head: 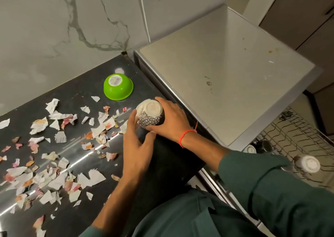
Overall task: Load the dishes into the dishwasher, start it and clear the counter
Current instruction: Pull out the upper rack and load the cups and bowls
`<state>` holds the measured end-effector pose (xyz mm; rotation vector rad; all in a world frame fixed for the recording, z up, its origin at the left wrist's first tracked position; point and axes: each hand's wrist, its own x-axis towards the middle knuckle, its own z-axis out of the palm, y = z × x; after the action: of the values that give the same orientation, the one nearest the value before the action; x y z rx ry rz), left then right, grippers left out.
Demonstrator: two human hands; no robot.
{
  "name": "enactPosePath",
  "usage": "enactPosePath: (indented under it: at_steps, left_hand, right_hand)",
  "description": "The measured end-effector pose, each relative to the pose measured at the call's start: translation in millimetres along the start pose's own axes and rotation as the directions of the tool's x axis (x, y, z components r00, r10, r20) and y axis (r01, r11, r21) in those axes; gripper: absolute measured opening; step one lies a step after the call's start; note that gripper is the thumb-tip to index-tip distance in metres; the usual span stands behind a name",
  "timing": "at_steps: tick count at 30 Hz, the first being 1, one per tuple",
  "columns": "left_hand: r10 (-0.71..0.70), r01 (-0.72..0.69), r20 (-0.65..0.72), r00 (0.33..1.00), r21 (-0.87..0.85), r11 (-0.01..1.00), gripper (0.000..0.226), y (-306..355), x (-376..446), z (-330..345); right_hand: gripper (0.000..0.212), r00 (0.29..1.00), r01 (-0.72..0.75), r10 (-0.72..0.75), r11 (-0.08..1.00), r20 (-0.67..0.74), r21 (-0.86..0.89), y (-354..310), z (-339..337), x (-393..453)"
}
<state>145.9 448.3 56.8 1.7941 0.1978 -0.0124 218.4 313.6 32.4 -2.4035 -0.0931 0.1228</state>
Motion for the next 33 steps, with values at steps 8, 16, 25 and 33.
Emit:
enactPosePath:
  at_steps: [8, 16, 25, 33]
  left_hand:
    - [0.161, -0.157, 0.154, 0.975, -0.039, 0.987, 0.073, 39, -30, 55]
    - [0.192, -0.313, 0.561, 0.805, 0.128, 0.941, 0.079, 69, -67, 166]
    - [0.085, -0.404, 0.805, 0.588, 0.201, 0.893, 0.077, 74, -108, 289]
    - [-0.106, -0.458, 0.896, 0.431, 0.318, 0.83, 0.078, 65, -141, 385]
  right_hand:
    - [0.1, 0.964, -0.058, 0.138, 0.942, -0.226, 0.33, 43, -53, -63]
    - [0.103, 0.849, -0.154, 0.366, 0.862, -0.382, 0.484, 132, -123, -139]
    - [0.096, 0.669, -0.31, 0.599, 0.763, -0.44, 0.567, 242, -164, -230]
    - [0.094, 0.617, -0.448, 0.729, 0.636, -0.297, 0.629, 320, -190, -275]
